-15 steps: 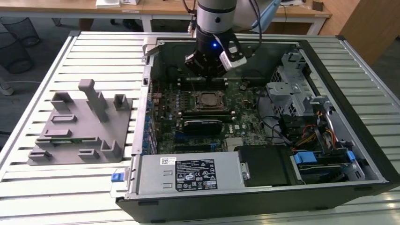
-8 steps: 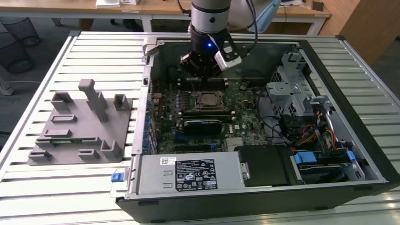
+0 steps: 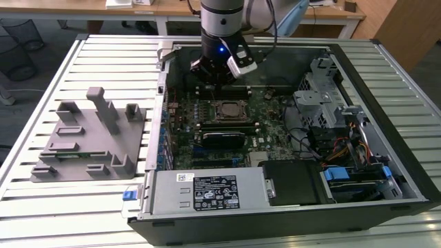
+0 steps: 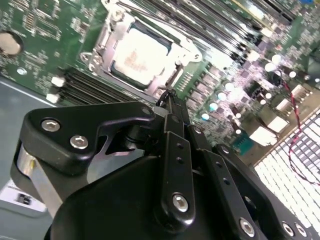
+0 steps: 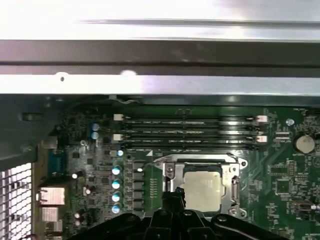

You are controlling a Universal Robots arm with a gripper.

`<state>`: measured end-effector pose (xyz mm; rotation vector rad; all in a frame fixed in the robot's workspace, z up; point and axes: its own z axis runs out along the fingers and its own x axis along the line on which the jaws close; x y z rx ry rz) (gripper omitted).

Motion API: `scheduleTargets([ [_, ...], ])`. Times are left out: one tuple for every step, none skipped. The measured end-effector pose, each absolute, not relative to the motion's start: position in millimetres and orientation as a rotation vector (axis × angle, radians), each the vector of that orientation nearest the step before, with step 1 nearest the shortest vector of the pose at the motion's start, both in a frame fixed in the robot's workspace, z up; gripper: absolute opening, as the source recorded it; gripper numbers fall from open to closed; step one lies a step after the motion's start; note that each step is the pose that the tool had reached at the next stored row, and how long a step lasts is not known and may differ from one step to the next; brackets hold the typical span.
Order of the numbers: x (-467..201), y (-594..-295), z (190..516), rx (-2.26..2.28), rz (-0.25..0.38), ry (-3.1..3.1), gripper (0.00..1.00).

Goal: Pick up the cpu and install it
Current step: 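Install the first cpu locking lever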

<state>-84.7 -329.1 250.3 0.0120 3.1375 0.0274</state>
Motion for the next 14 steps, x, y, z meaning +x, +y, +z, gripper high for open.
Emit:
scheduleTargets([
  [-87,-329,250,0.012,0.027,3.137,0.11],
  [-89,-328,250,0.012,0.027,3.136,0.11],
  [-91,-327,250,0.012,0.027,3.136,0.11],
  [-92,-326,250,0.012,0.027,3.135,0.11],
  [-93,-326,250,0.012,0.027,3.135,0.11],
  [-94,-326,250,0.012,0.027,3.135,0.11],
  [-94,-326,250,0.012,0.027,3.135,0.11],
  [-94,-326,250,0.012,0.027,3.135,0.11],
  [-95,-326,250,0.012,0.027,3.135,0.11],
  [-95,-326,250,0.012,0.027,3.134,0.11],
  [-96,-326,250,0.012,0.027,3.134,0.11],
  [-96,-326,250,0.012,0.027,3.134,0.11],
  [-97,-326,250,0.012,0.027,3.134,0.11],
  [-97,-326,250,0.012,0.027,3.134,0.11],
])
